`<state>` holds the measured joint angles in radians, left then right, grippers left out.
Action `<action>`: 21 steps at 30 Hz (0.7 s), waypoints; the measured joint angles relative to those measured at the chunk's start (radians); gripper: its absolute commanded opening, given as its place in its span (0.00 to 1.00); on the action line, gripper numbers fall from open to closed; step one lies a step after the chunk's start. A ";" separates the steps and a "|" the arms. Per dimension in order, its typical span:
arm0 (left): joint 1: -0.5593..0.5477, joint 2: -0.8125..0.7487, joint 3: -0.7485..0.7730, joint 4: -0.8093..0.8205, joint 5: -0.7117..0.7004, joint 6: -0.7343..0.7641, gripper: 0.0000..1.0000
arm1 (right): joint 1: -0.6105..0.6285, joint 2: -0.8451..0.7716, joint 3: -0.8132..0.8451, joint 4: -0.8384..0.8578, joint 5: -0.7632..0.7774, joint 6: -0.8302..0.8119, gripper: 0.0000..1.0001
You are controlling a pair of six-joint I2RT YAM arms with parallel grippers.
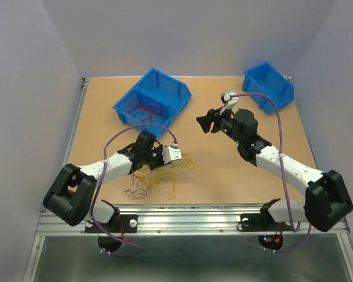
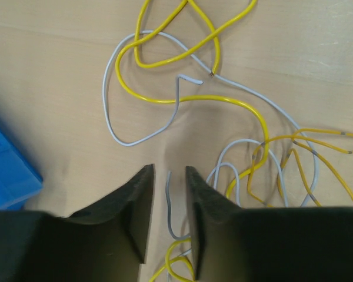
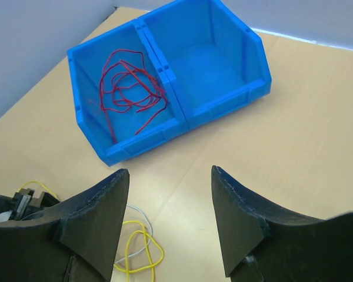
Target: Untangle the cables
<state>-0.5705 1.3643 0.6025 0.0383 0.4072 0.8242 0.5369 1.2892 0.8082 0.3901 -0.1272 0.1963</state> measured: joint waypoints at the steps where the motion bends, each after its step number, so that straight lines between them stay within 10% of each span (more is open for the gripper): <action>1: 0.000 0.000 0.000 0.000 -0.002 0.007 0.16 | 0.000 -0.003 -0.002 -0.003 0.006 -0.004 0.62; 21: 0.089 -0.182 0.000 0.003 0.022 -0.021 0.00 | 0.000 0.119 -0.002 -0.019 0.020 -0.022 0.57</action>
<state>-0.4820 1.1824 0.6025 0.0414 0.4290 0.8028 0.5369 1.4086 0.8062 0.3714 -0.1070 0.1741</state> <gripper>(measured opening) 0.077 0.568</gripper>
